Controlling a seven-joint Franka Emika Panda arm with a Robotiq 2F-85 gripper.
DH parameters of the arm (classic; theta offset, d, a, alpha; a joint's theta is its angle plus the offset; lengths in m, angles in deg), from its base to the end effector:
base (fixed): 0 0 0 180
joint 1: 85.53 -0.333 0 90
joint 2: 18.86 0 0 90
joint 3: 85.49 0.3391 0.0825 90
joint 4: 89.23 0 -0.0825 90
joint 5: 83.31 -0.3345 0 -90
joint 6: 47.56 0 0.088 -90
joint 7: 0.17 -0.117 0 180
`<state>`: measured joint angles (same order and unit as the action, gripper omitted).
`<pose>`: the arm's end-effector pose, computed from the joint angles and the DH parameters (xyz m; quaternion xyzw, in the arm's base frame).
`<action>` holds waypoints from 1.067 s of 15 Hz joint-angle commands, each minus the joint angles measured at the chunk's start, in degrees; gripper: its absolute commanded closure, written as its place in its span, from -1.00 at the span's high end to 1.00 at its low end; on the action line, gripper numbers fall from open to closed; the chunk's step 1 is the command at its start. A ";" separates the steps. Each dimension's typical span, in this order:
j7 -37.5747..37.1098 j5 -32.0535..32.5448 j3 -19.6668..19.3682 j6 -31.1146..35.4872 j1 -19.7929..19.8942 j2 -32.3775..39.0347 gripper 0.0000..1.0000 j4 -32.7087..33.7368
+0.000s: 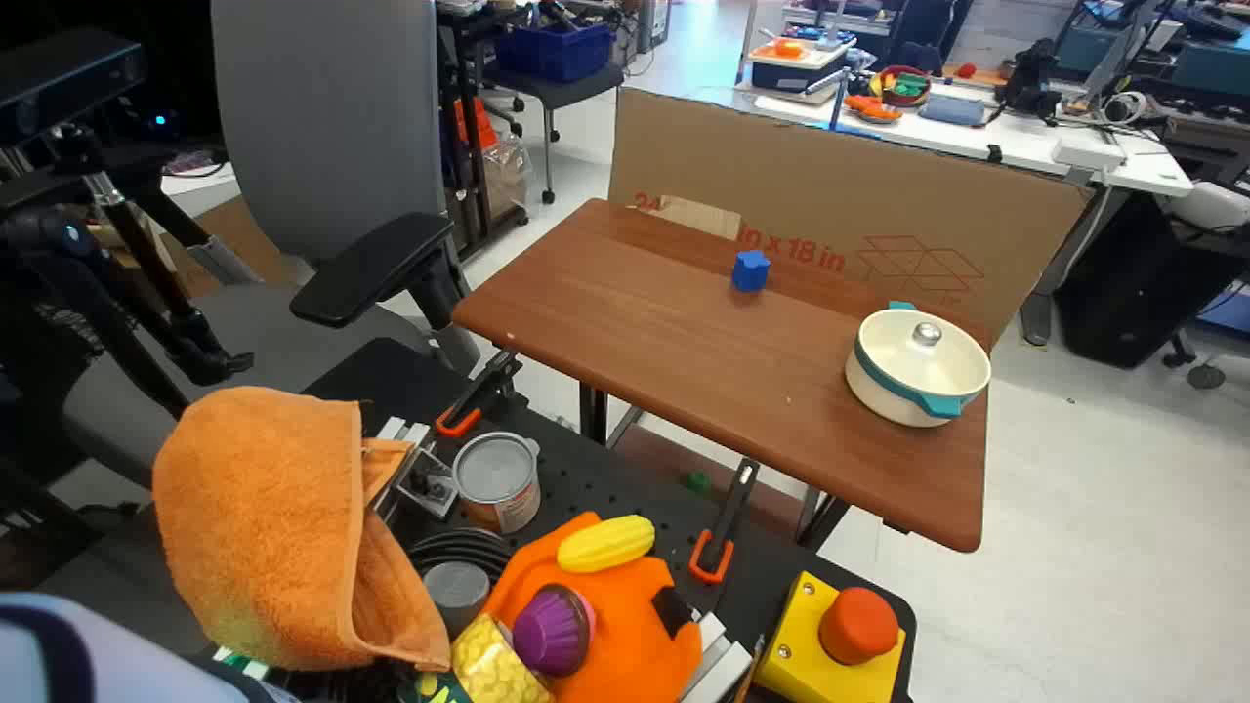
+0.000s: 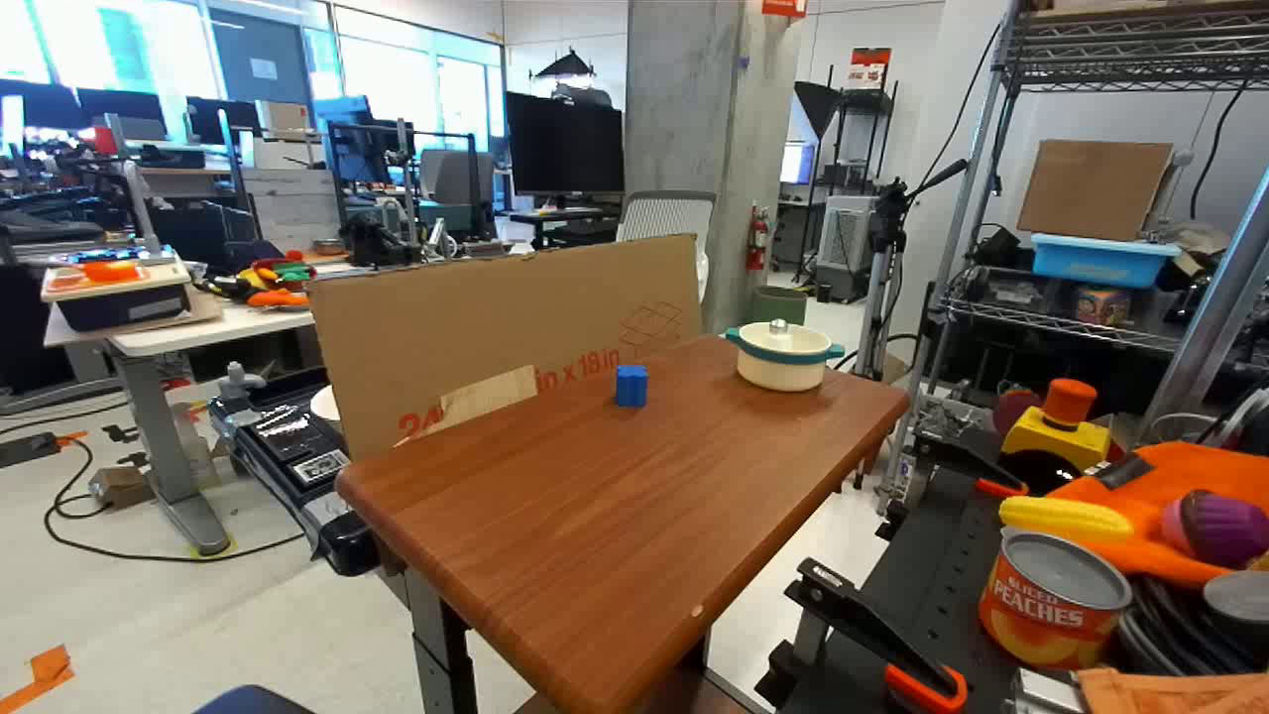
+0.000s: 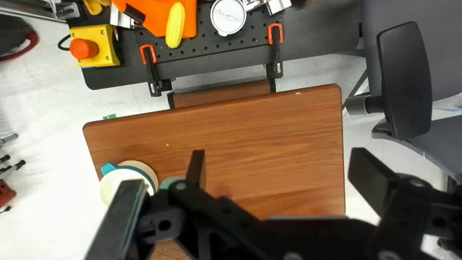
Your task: Remove the salt cellar from the white pot
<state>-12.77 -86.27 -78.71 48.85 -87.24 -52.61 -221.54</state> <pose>0.3024 0.0603 0.5706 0.9985 -0.0498 -0.0187 0.0106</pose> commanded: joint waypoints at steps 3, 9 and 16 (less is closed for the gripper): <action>-0.02 0.04 -0.05 -0.14 -0.05 0.05 1.00 0.19; -0.02 0.04 -0.05 -0.14 -0.05 0.05 1.00 0.19; -1.07 0.41 -1.67 2.33 1.97 3.34 1.00 1.69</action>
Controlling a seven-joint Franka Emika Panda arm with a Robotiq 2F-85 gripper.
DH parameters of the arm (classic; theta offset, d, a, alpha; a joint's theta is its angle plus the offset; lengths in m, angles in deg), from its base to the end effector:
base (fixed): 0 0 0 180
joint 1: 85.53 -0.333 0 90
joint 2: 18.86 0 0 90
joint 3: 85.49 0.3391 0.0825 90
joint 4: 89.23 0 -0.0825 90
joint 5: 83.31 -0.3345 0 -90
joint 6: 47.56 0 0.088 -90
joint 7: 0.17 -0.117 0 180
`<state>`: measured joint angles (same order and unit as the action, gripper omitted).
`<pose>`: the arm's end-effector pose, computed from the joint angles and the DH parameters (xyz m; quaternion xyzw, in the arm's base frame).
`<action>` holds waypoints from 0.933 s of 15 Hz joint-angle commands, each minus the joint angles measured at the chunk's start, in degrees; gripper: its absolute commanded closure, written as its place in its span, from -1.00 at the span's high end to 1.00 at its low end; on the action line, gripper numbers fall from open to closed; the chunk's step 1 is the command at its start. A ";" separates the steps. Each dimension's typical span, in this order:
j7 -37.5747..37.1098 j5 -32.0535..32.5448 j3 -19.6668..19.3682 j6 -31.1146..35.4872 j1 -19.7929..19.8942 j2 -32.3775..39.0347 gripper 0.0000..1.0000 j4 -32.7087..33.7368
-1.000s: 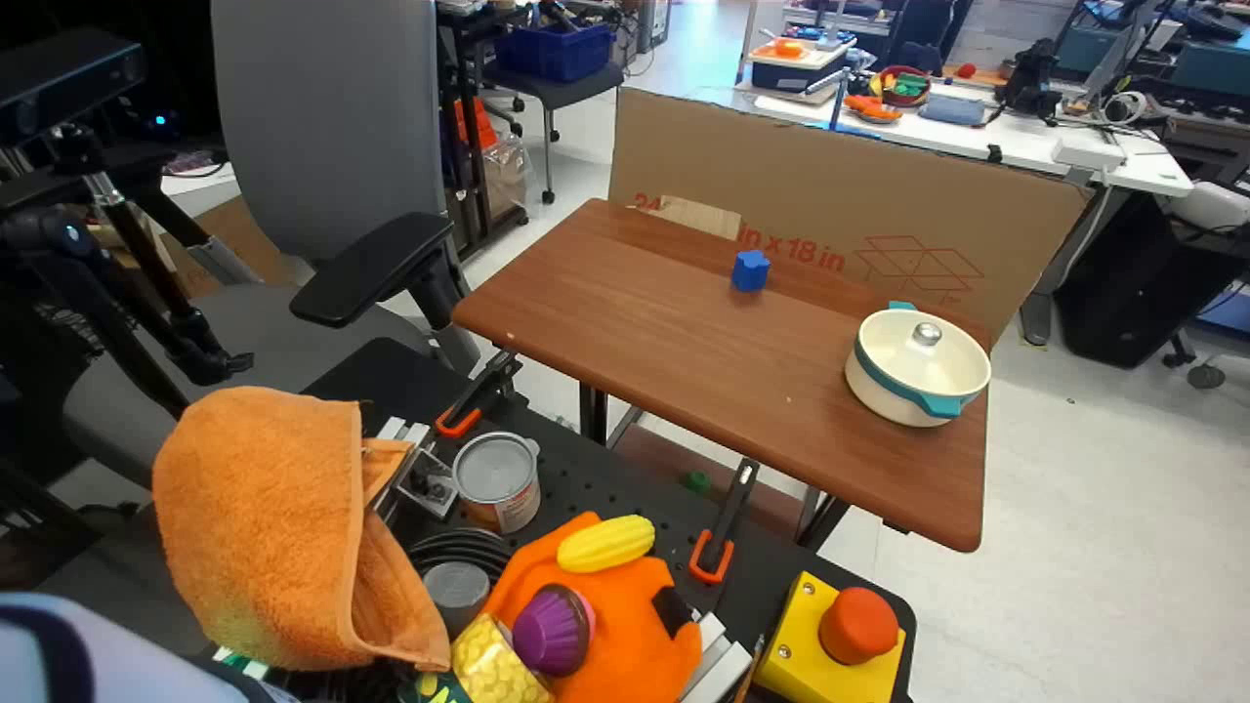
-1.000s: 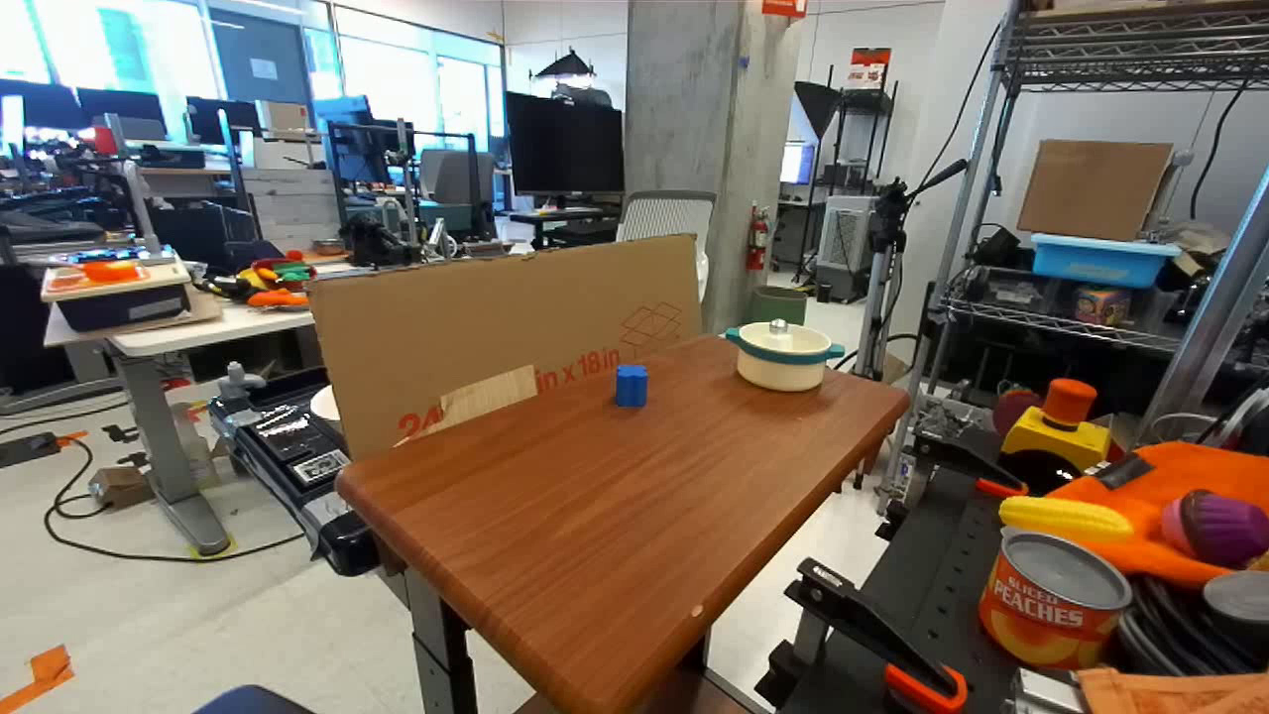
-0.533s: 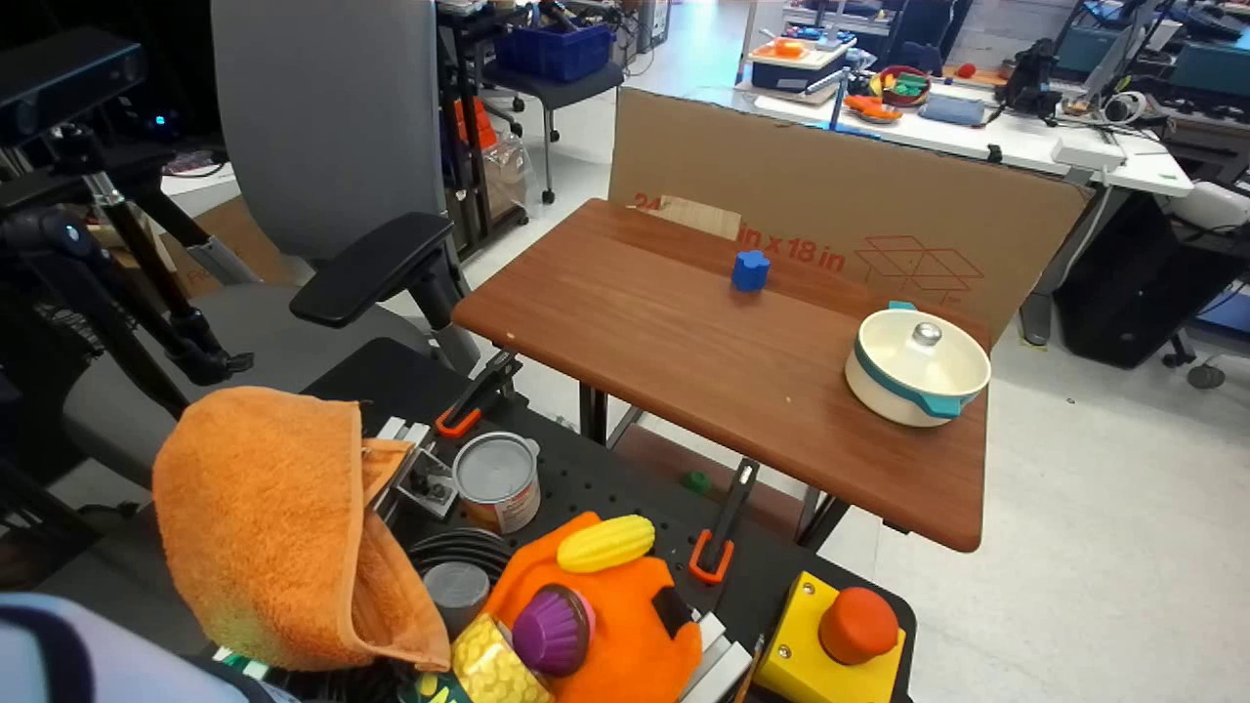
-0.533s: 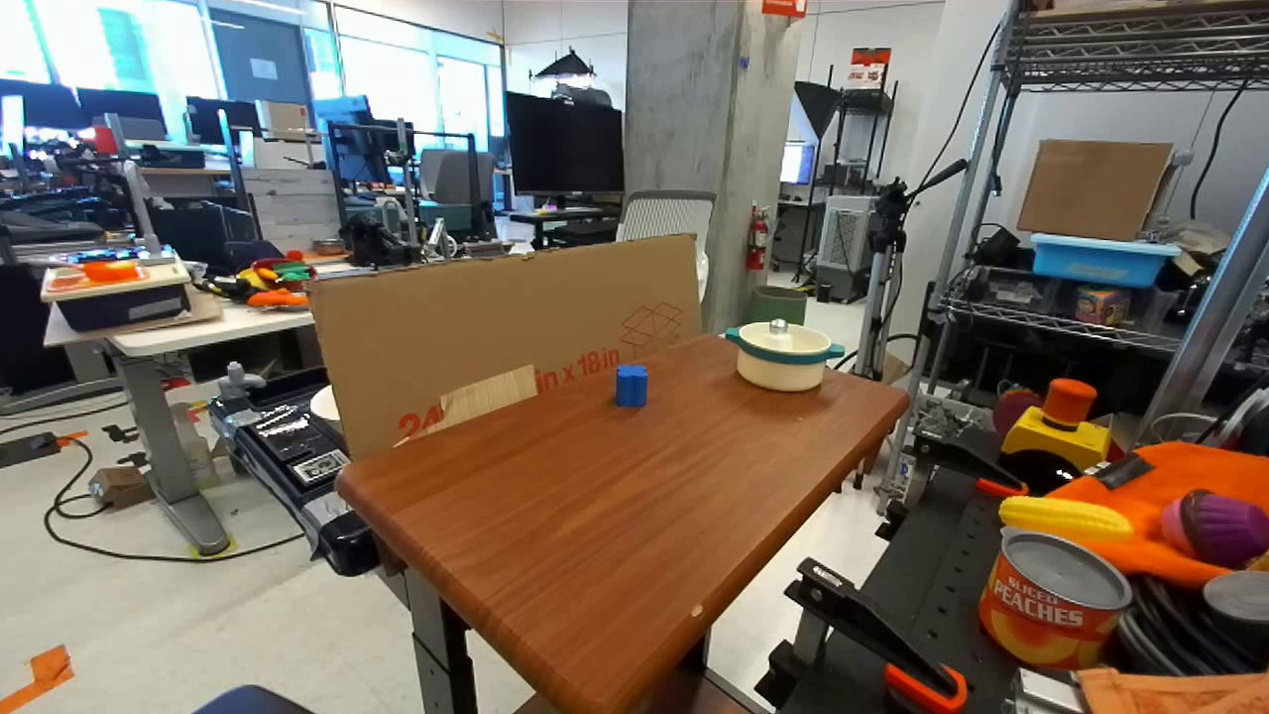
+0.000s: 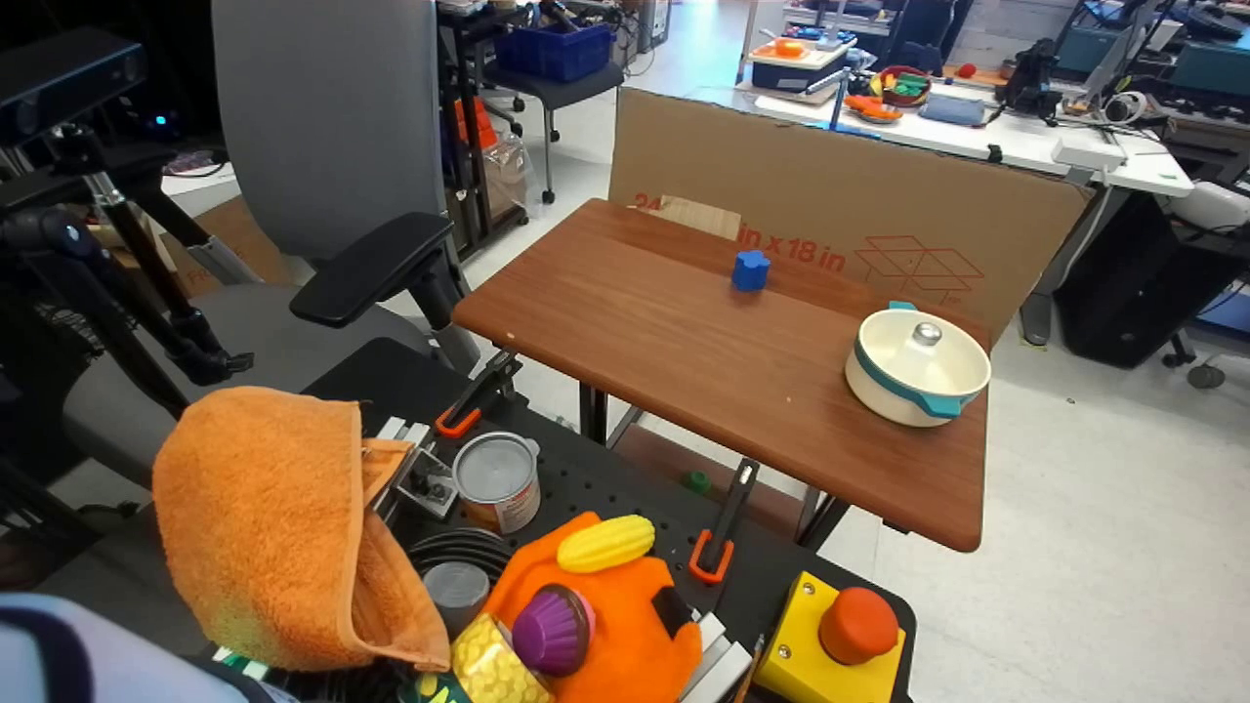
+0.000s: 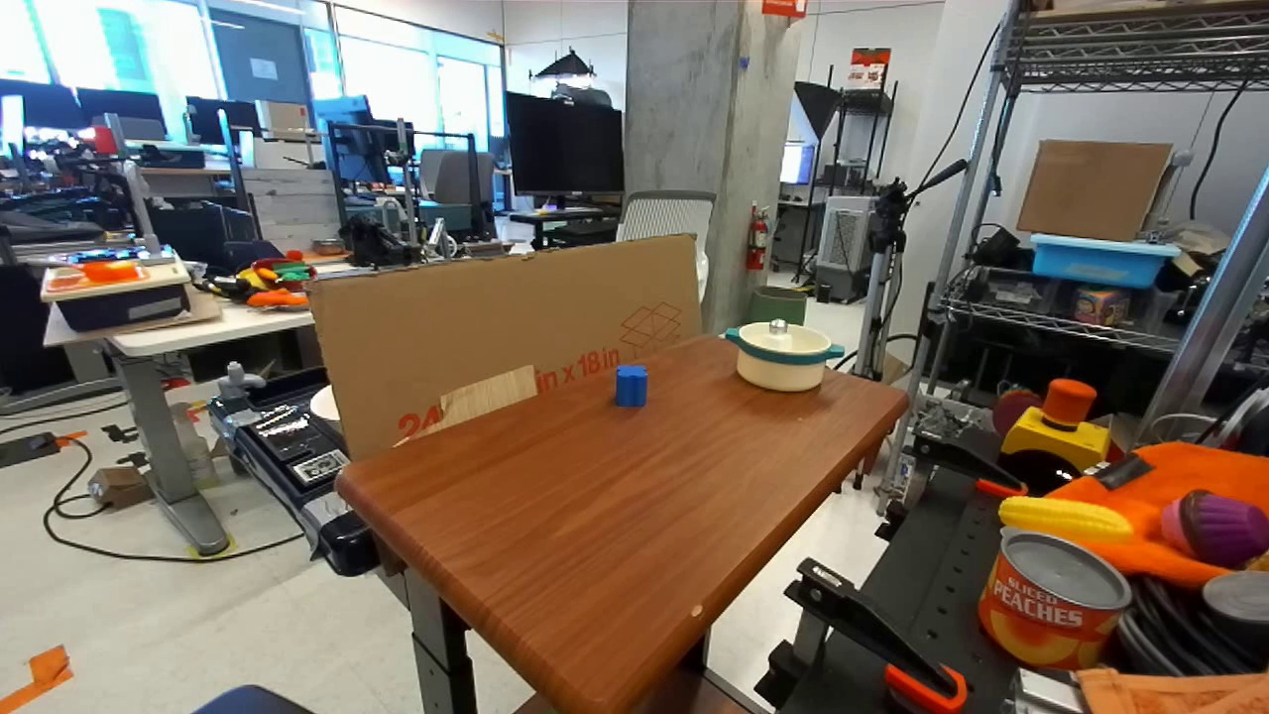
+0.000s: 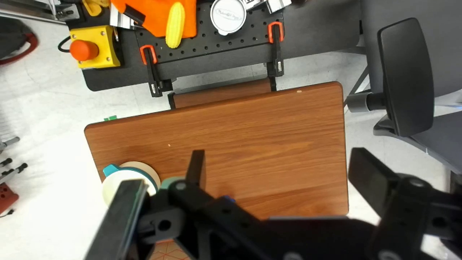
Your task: Remove the salt cellar from the white pot
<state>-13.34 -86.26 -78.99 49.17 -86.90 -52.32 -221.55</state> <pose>0.3048 0.0567 0.5696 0.9980 -0.0597 -0.0186 0.0091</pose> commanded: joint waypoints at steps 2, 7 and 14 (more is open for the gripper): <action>0.50 1.56 -3.02 5.85 3.12 4.64 1.00 1.55; 3.79 3.50 -9.01 16.33 7.35 13.31 1.00 3.52; 18.66 -4.57 -16.96 33.05 8.52 28.92 1.00 6.61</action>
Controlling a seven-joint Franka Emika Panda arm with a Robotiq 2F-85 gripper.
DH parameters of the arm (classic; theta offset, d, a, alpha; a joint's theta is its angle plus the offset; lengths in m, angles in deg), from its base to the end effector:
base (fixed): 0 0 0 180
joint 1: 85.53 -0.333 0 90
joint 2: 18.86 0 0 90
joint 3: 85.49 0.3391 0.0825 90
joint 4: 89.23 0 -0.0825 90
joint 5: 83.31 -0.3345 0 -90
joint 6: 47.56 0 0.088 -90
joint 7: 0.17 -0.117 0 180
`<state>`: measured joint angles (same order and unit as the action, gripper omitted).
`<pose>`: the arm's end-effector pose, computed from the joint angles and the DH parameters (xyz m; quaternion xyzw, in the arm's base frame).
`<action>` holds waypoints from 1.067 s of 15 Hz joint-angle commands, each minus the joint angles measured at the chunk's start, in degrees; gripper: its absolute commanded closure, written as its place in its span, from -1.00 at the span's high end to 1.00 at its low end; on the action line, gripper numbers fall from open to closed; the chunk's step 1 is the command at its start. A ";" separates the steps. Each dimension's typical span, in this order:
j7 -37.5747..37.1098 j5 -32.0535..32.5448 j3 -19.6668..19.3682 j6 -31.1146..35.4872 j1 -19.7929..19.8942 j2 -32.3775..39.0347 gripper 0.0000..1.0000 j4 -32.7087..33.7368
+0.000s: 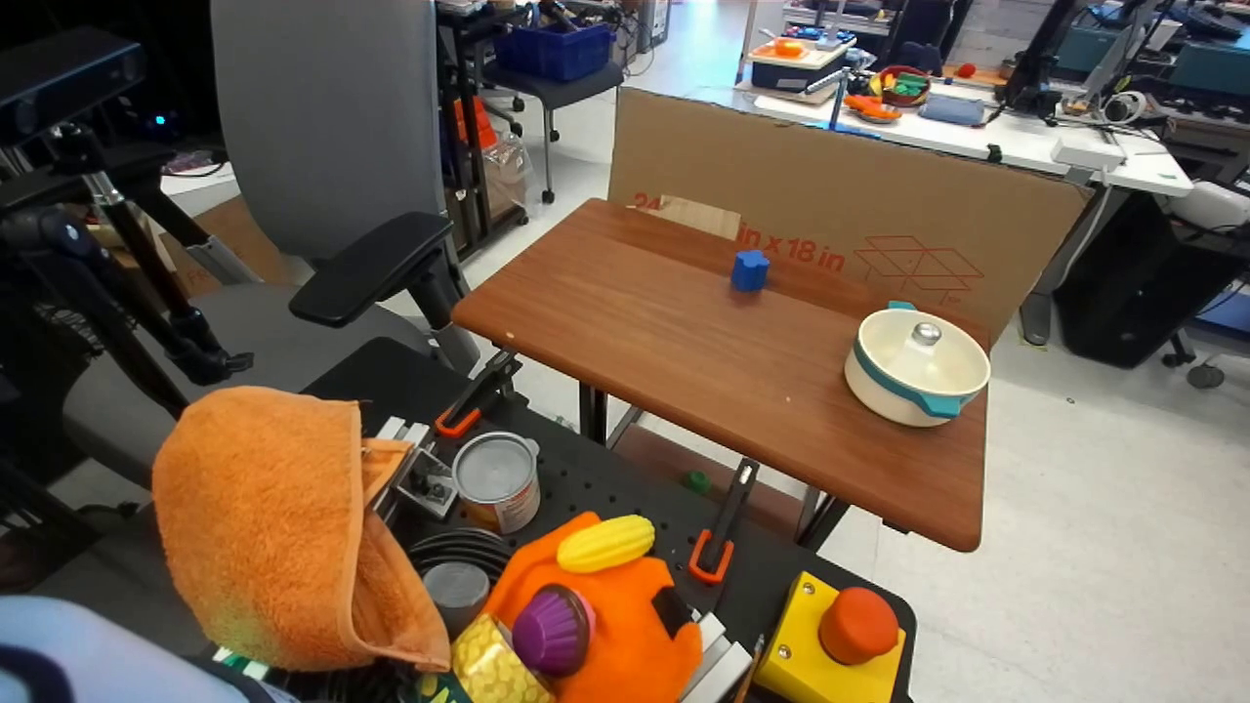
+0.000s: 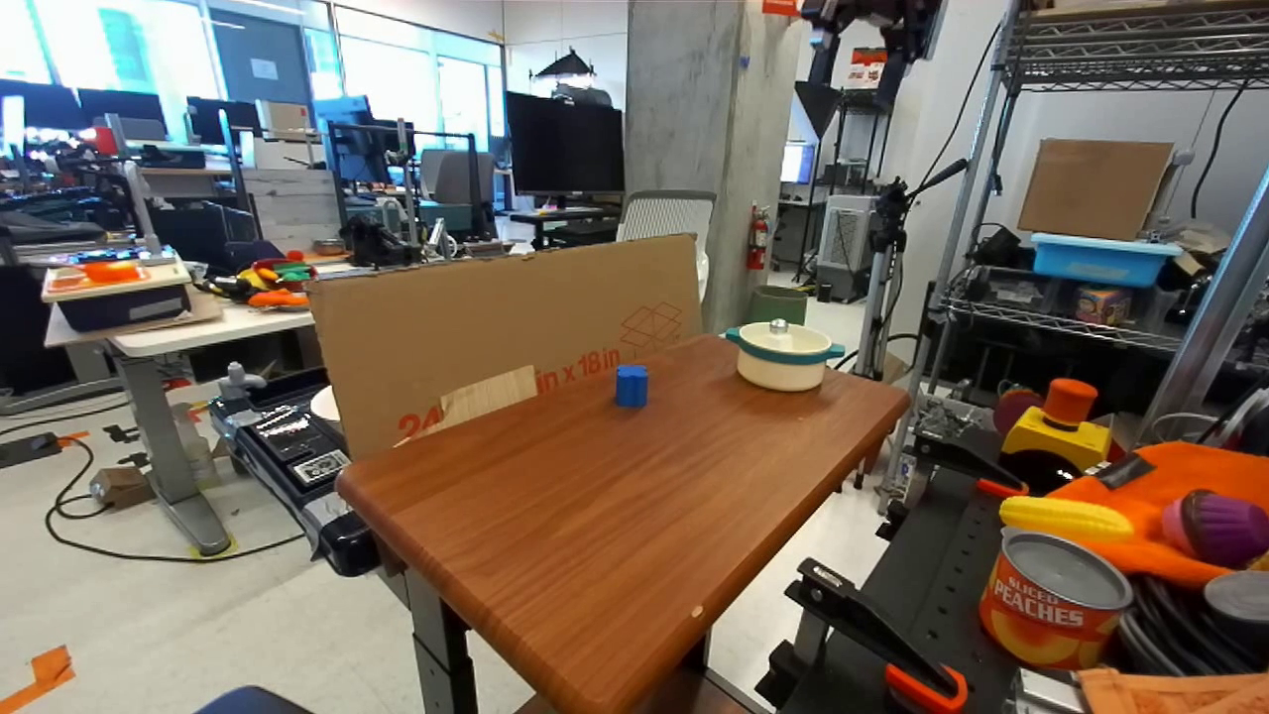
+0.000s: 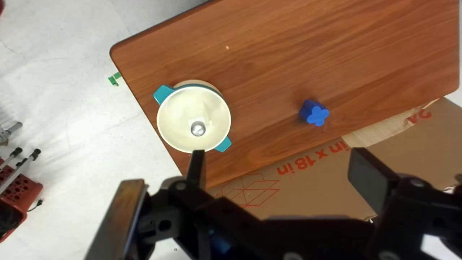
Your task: Remove the salt cellar from the white pot
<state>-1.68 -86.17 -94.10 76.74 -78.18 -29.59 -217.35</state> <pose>0.4369 -0.1260 0.4945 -0.9841 0.1637 -0.0630 0.0277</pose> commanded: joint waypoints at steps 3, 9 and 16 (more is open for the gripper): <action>13.83 -9.30 -2.30 10.01 0.30 12.18 1.00 3.56; 17.09 -5.82 -1.77 8.52 2.89 23.78 1.00 9.37; 16.54 1.19 -1.33 9.75 4.72 33.67 1.00 14.59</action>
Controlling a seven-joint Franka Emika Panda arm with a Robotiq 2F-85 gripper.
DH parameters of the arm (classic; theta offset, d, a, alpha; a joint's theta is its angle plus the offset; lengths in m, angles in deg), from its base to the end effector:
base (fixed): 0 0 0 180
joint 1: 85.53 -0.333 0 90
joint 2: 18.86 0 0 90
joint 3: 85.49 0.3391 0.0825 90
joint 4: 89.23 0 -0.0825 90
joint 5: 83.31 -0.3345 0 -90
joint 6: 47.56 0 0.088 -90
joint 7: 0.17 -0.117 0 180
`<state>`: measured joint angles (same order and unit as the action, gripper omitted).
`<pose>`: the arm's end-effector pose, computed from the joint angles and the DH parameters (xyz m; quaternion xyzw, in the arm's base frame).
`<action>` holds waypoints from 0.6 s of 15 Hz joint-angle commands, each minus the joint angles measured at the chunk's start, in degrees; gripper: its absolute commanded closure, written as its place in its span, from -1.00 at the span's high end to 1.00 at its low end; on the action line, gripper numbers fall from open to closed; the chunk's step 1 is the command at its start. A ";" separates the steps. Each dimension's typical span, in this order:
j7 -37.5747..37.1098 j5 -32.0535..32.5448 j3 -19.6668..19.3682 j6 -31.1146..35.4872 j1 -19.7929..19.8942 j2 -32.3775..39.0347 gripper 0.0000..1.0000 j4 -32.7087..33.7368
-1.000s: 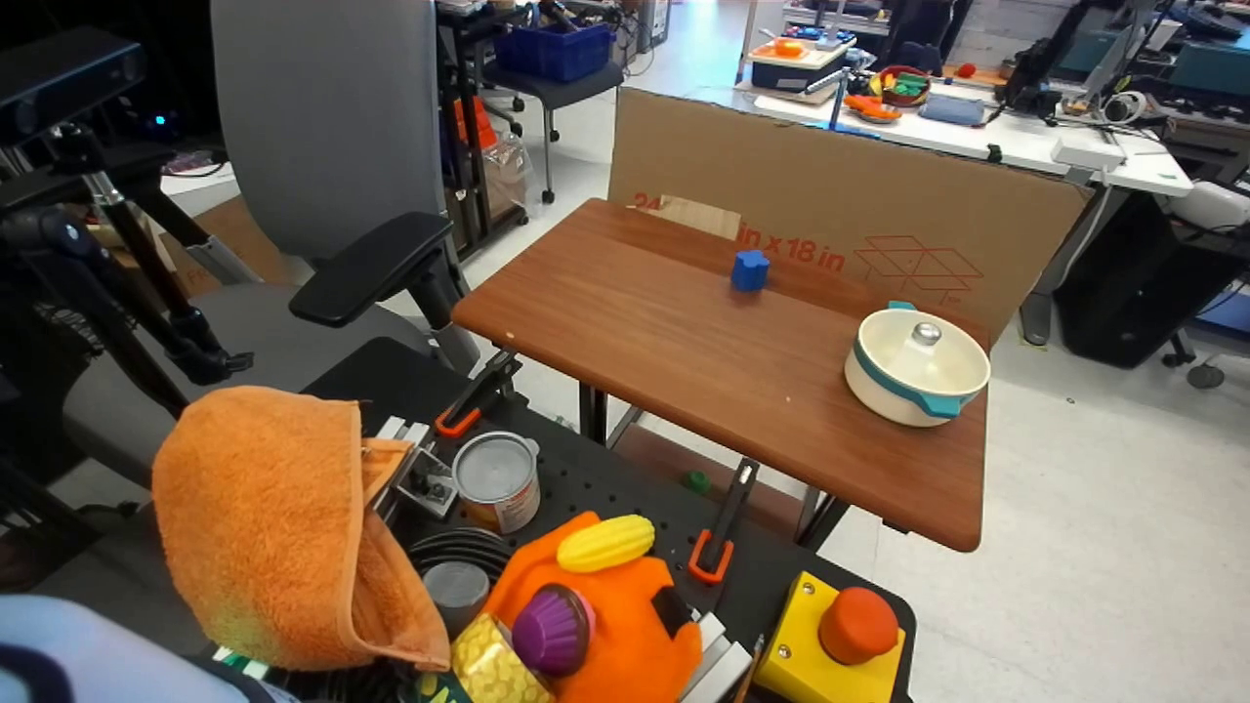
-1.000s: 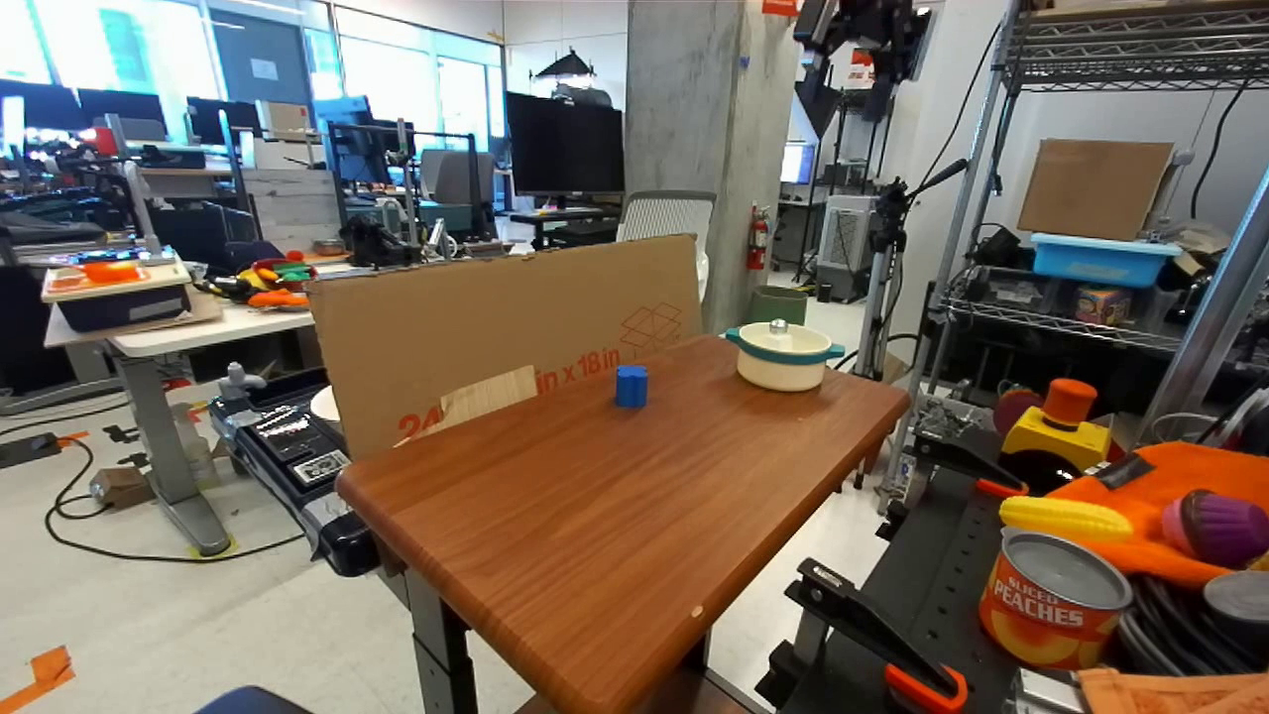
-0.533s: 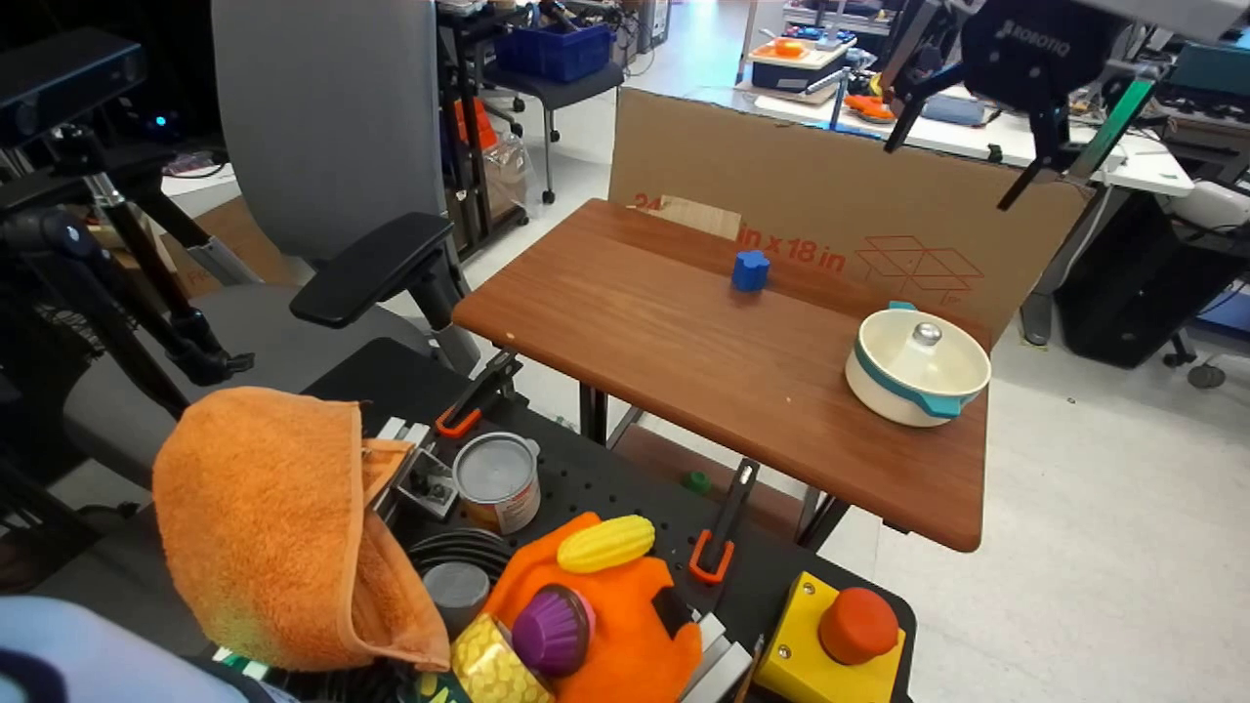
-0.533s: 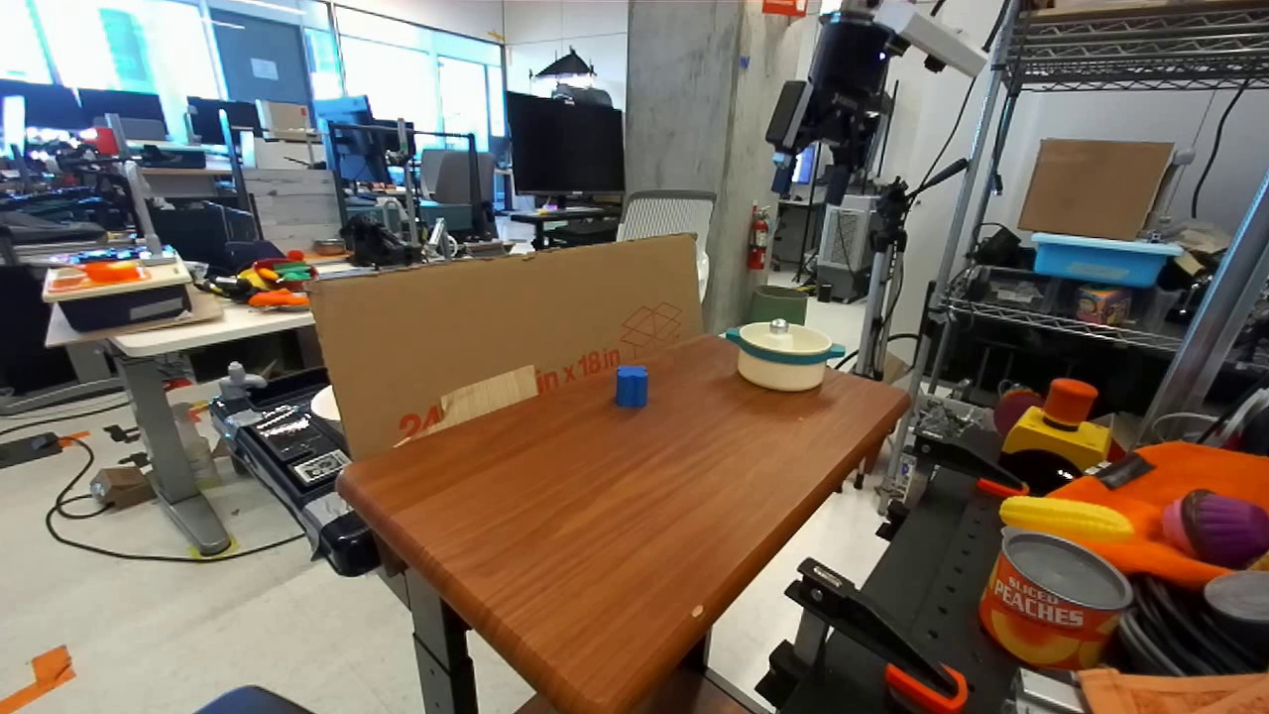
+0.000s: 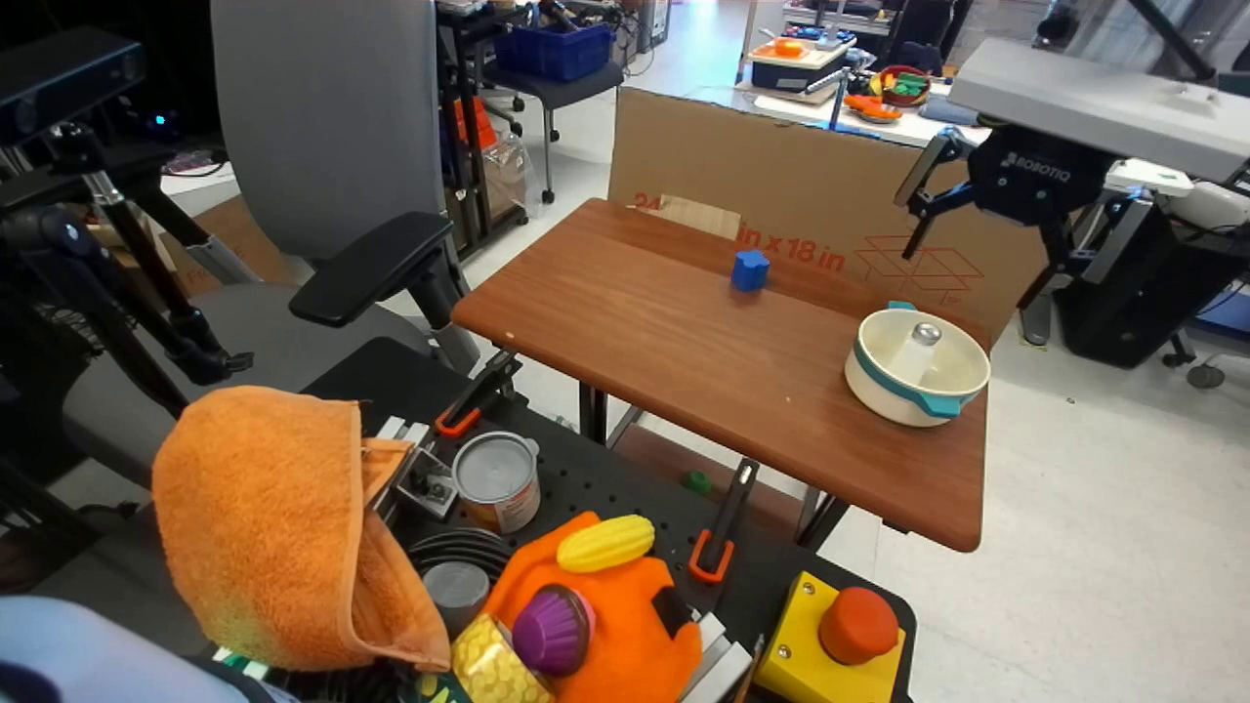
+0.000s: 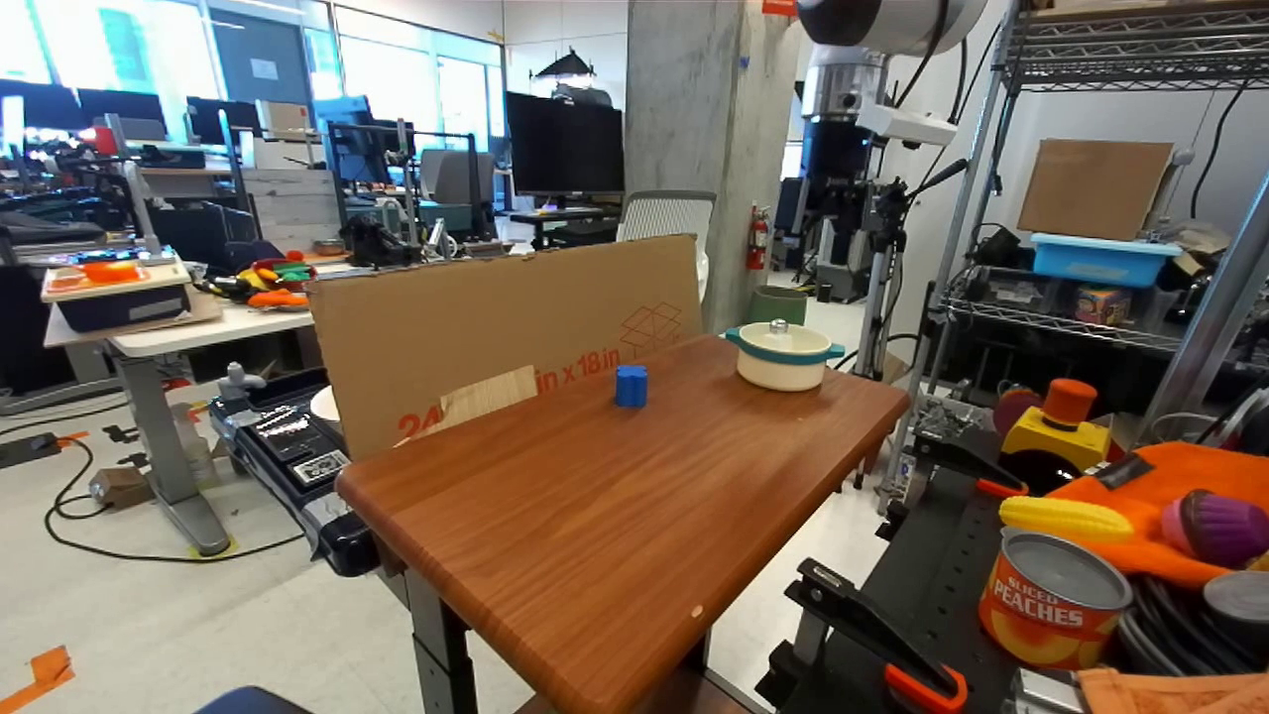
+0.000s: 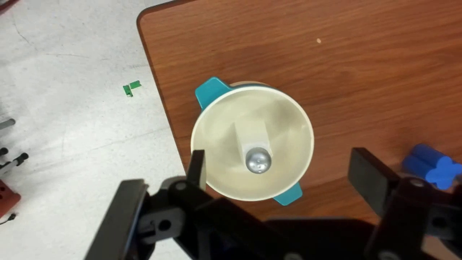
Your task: Remove the salt cellar from the white pot
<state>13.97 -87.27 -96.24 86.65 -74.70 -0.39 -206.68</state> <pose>0.5252 -0.2006 0.3289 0.9963 -0.0848 -0.0125 0.0014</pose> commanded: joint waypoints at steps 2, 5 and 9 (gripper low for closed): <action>0.64 3.62 0.98 -0.59 1.44 7.14 1.00 5.85; 0.49 4.78 1.32 -0.60 1.51 10.35 1.00 8.34; -0.08 5.63 1.90 -1.47 1.29 14.01 1.00 11.80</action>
<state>13.96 -83.33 -95.64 86.60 -74.39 10.70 -198.69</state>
